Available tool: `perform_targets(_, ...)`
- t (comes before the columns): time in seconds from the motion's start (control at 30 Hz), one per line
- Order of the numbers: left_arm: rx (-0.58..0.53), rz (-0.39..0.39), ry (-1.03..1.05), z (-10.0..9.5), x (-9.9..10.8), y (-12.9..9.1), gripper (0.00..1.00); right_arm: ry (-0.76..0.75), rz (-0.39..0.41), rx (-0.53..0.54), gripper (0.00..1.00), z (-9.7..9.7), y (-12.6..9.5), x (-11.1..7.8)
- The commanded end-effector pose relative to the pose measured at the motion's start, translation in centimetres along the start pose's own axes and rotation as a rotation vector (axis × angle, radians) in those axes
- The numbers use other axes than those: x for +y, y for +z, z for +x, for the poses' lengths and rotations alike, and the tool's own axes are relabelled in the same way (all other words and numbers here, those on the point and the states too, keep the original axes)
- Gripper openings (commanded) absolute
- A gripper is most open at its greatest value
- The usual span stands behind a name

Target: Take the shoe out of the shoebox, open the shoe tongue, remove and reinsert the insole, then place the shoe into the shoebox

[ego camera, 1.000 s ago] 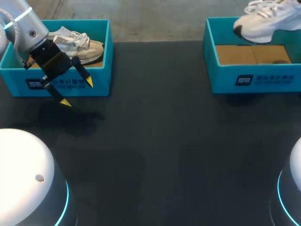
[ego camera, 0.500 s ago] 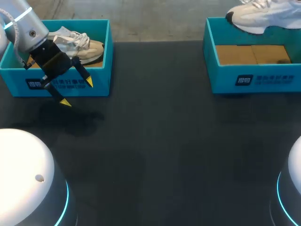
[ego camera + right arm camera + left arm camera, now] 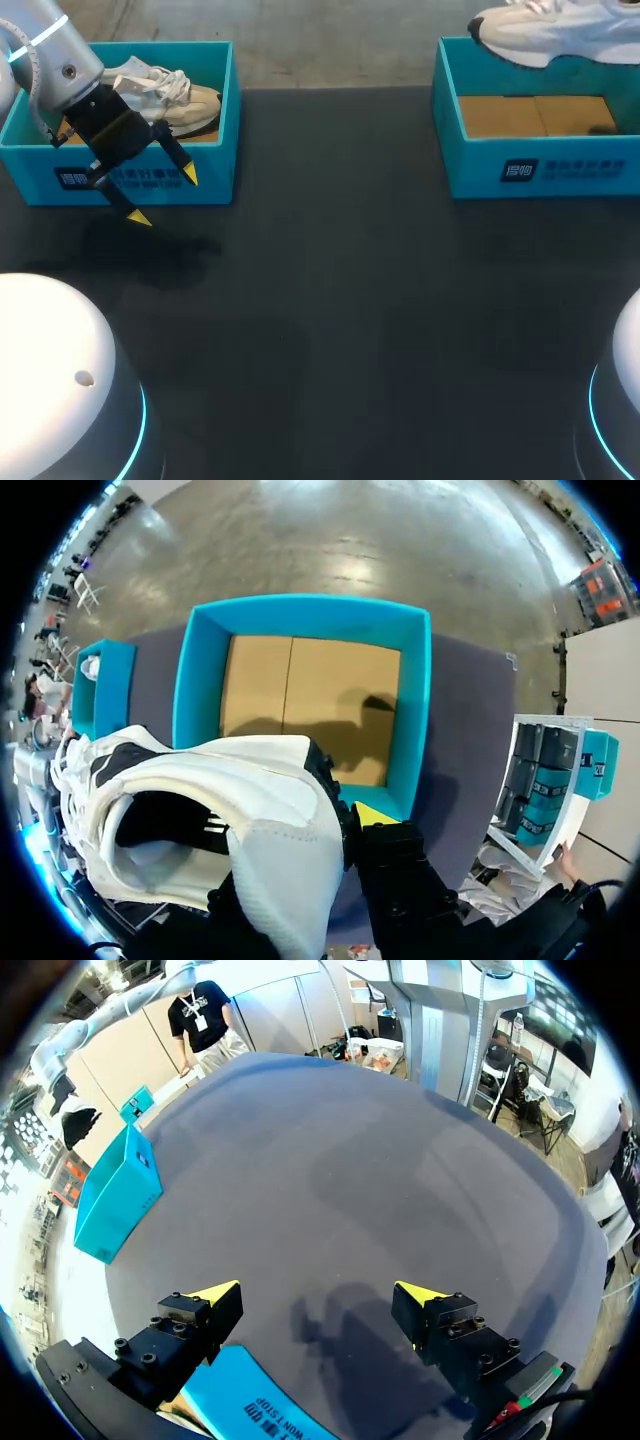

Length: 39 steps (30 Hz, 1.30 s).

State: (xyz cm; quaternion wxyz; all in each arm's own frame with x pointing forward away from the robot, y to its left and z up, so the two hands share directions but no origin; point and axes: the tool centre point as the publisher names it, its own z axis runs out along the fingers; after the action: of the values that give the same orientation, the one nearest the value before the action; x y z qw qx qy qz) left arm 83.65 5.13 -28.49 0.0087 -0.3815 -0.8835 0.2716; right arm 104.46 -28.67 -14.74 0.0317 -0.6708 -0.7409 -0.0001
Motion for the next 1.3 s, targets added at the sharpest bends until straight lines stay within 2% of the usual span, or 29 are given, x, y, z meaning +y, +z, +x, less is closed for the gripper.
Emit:
perform_targets(0.03, 0.005, -0.001, 0.000, -0.1, 0.0, -0.1, 1.00, 0.000, -0.010, 0.001, 0.00, 0.1, -0.1, -0.4)
perform_targets(0.53, 0.005, -0.001, 0.000, -0.1, 0.0, -0.1, 1.00, 0.000, -0.010, 0.001, 0.00, 0.1, -0.1, -0.4)
perform_targets(0.63, 0.005, -0.001, 0.000, -0.1, 0.0, -0.1, 1.00, 0.129, 0.012, 0.004, 0.00, -0.3, 0.4, -0.1)
perform_targets(0.8, 0.005, -0.001, 0.000, -0.1, 0.0, -0.1, 1.00, 0.227, -0.023, 0.001, 0.00, -1.2, 0.9, -0.5)
perform_targets(0.97, 0.005, -0.001, 0.000, -0.1, 0.0, -0.1, 1.00, 0.195, -0.046, 0.009, 0.00, -1.4, 1.2, -0.7)
perform_targets(1.3, 0.005, -0.001, 0.000, -0.1, 0.0, -0.1, 1.00, 0.203, -0.025, -0.038, 0.00, -0.9, 3.1, -0.5)
